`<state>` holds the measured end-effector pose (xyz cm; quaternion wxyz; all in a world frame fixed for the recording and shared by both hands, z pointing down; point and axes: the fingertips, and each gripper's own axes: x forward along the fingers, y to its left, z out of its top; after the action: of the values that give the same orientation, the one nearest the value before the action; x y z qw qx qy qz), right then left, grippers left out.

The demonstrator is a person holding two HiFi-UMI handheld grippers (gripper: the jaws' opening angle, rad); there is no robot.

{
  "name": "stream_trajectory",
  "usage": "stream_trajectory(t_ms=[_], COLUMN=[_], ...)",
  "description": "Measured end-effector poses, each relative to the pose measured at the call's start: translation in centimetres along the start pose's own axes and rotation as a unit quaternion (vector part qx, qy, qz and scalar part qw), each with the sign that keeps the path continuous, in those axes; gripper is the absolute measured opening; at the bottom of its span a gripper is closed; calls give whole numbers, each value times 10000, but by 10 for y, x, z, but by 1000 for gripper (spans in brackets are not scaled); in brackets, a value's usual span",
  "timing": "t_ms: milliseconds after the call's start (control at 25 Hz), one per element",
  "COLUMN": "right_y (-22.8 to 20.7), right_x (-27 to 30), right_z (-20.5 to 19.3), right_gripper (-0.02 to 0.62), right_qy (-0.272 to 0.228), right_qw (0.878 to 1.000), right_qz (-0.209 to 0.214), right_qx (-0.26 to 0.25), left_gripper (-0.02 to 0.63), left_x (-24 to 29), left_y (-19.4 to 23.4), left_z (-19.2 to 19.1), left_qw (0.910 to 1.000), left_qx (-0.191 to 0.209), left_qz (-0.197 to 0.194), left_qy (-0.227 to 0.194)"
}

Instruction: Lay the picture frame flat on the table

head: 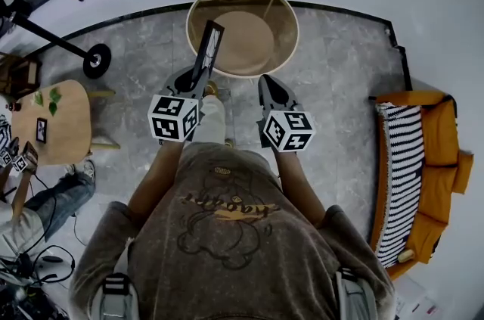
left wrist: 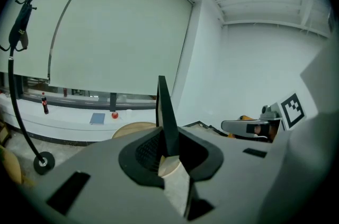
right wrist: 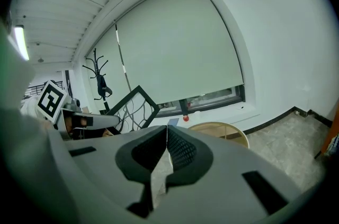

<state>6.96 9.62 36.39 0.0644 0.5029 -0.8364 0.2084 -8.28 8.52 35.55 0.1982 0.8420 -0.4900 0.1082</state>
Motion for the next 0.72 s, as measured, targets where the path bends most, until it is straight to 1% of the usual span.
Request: stream_trajectory(t_ms=[440,720], right_y=[-37,-59], right_x=[64,107], right_z=[22,39], right_gripper=[20,19], right_qy=[115,192], right_qw=[9997,9993], right_qz=[-183,-252], right_qx=[109,209], left_gripper=[66,66], left_x=[71,116], left_y=[37,61], left_z=[26,49], left_qw=[9998,9993], left_qx=[-38,-21], left_qz=[-116,-185], left_qy=[178,312])
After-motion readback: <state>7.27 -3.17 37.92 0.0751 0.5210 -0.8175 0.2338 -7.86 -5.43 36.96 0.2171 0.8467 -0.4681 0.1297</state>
